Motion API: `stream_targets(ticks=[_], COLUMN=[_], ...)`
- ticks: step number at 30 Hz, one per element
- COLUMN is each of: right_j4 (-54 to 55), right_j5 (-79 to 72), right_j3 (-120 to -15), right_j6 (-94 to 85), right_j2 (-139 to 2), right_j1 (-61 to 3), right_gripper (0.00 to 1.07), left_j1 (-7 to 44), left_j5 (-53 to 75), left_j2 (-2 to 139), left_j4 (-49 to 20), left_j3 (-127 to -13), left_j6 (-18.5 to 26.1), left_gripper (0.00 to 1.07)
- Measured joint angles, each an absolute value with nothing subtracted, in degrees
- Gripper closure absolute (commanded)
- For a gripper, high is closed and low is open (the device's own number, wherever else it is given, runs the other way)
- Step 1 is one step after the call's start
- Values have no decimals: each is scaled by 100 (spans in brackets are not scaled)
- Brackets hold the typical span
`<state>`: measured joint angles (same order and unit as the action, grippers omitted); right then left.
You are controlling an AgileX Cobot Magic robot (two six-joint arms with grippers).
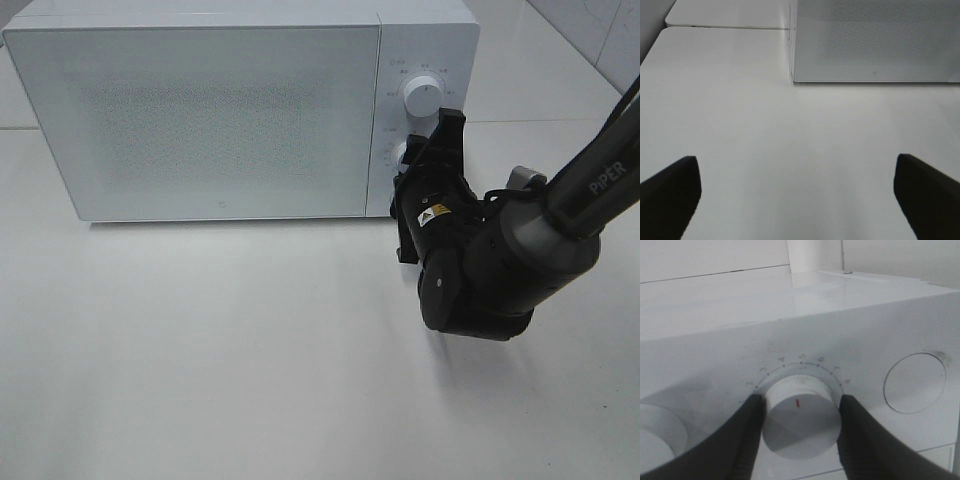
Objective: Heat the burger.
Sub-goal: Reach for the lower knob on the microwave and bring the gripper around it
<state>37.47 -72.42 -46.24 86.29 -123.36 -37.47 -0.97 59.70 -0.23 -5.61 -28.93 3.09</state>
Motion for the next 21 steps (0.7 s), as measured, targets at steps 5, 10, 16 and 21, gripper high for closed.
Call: stream_targets(ticks=[5, 10, 16, 21], right_j4=[3747, 3747, 3753, 3678], right_j5=[-7242, -7242, -7242, -7231], right_j3=[-4624, -4624, -4624, -4624], right_j6=[8571, 8463, 8388, 8382], right_j2=[-12336, -12336, -12336, -12330], right_j1=[-3747, -3747, -3747, -3747], right_gripper=[103, 98, 76, 51], left_j1=[-97, -97, -97, -97], left_j5=[5970, 5970, 5970, 5970], left_j2=[-23, -23, -23, -23], left_j4=[-561, -561, -561, -561], left_j3=[-2893, -2893, -2893, -2893], left_j6=[309, 309, 309, 309], left_gripper=[9, 9, 9, 9])
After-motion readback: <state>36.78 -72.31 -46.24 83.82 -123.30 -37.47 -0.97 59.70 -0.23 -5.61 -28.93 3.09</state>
